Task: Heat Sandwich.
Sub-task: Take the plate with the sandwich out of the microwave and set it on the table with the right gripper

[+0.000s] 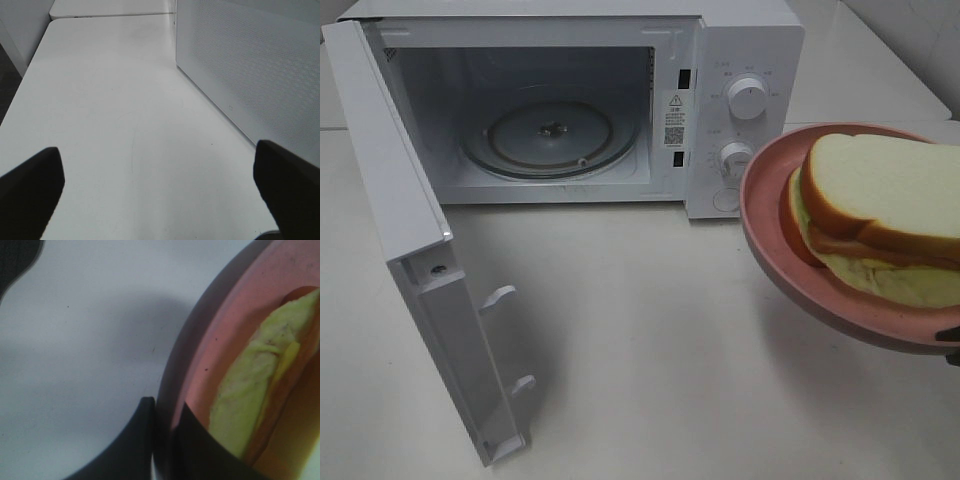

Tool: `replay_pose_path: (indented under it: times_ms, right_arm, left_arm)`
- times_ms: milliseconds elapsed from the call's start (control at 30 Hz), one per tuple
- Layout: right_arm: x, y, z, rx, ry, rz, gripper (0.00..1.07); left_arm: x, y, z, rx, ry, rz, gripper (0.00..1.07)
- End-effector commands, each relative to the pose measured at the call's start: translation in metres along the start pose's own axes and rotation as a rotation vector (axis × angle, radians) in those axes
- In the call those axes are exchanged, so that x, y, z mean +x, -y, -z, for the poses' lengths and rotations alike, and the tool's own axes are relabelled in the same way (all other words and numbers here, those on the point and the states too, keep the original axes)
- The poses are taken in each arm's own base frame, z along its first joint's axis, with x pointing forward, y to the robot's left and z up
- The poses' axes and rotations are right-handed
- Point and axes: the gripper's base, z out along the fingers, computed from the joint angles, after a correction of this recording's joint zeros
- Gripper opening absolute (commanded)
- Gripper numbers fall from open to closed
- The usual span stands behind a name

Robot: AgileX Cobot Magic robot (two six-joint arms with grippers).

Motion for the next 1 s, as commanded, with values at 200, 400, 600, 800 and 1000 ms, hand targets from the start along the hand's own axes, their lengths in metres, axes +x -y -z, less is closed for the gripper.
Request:
replay_pose_path:
  times_ms: [200, 400, 600, 800, 1000]
  right_arm:
    - [0.010, -0.003, 0.004, 0.032, -0.076, -0.119, 0.00]
    - [0.015, -0.004, 0.004, 0.030, -0.130, -0.246, 0.00]
    - [0.019, -0.005, 0.005, 0.044, -0.174, -0.360, 0.00]
    - [0.025, -0.003, 0.006, 0.084, -0.232, -0.493, 0.00]
    - [0.028, 0.000, 0.007, 0.138, -0.246, -0.583, 0.00]
  left_arm:
    - [0.000, 0.001, 0.001, 0.008, 0.005, 0.003, 0.98]
    - [0.000, 0.001, 0.001, 0.008, 0.005, 0.003, 0.98]
    - [0.000, 0.001, 0.001, 0.008, 0.005, 0.003, 0.98]
    - [0.000, 0.001, 0.001, 0.008, 0.005, 0.003, 0.98]
    - [0.000, 0.001, 0.001, 0.008, 0.005, 0.003, 0.98]
